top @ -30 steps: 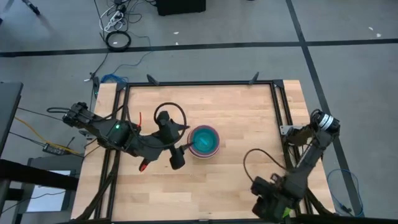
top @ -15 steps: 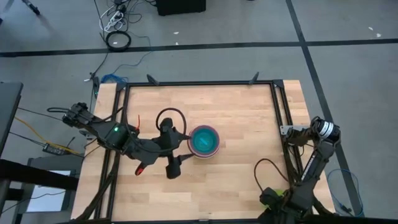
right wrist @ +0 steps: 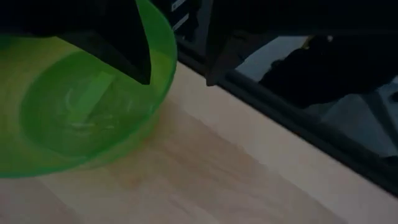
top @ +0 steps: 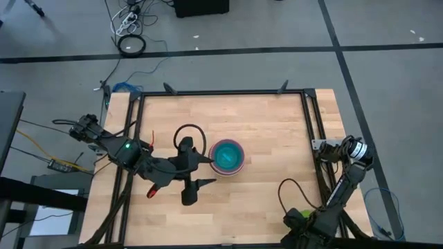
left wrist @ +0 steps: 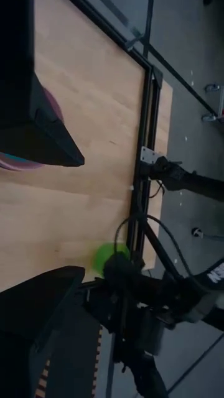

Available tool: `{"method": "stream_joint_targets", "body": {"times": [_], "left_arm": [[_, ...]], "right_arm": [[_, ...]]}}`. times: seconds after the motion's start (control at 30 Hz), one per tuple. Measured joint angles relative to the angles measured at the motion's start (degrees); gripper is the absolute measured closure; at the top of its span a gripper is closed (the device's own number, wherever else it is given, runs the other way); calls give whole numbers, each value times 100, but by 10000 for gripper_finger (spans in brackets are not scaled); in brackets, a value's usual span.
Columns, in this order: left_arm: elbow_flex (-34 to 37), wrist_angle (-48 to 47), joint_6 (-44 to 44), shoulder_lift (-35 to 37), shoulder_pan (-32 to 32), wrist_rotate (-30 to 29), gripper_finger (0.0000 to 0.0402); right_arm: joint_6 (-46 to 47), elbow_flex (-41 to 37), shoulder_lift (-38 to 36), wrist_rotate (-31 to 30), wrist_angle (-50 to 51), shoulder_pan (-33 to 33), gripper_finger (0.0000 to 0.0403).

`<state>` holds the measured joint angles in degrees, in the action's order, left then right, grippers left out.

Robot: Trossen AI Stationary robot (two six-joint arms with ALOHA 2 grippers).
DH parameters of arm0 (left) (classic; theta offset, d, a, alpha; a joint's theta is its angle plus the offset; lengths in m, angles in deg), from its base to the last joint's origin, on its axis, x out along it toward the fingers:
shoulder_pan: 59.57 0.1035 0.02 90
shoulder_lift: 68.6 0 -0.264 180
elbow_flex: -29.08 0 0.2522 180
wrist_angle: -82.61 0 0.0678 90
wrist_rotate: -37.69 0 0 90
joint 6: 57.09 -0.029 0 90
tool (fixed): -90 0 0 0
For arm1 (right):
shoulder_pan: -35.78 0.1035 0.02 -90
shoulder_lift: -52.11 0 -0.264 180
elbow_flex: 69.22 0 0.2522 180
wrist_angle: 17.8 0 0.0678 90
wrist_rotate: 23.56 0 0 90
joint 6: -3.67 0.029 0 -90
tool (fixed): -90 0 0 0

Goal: Nest bowls inside each other
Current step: Stack the light green bowl on top of the light blue bowl

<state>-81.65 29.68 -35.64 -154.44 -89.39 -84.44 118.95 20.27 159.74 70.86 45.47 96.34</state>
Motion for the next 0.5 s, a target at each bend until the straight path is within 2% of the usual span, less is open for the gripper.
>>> {"method": "stream_joint_targets", "body": {"times": [0.2, 0.27, 0.4, 0.5], "left_arm": [[0, 124, -5, 0, -2, 27, 117], [0, 171, -7, 0, -4, 36, 117], [0, 258, -9, 0, -17, 62, 117], [0, 255, -9, 0, -20, 71, 117]], "right_arm": [[1, -4, 226, 266, -76, -45, 279], [-101, -7, 280, 248, -100, -96, 304], [-583, -7, 293, -80, -126, -352, 384], [-1114, -5, 259, -322, 0, -695, 395]]}}
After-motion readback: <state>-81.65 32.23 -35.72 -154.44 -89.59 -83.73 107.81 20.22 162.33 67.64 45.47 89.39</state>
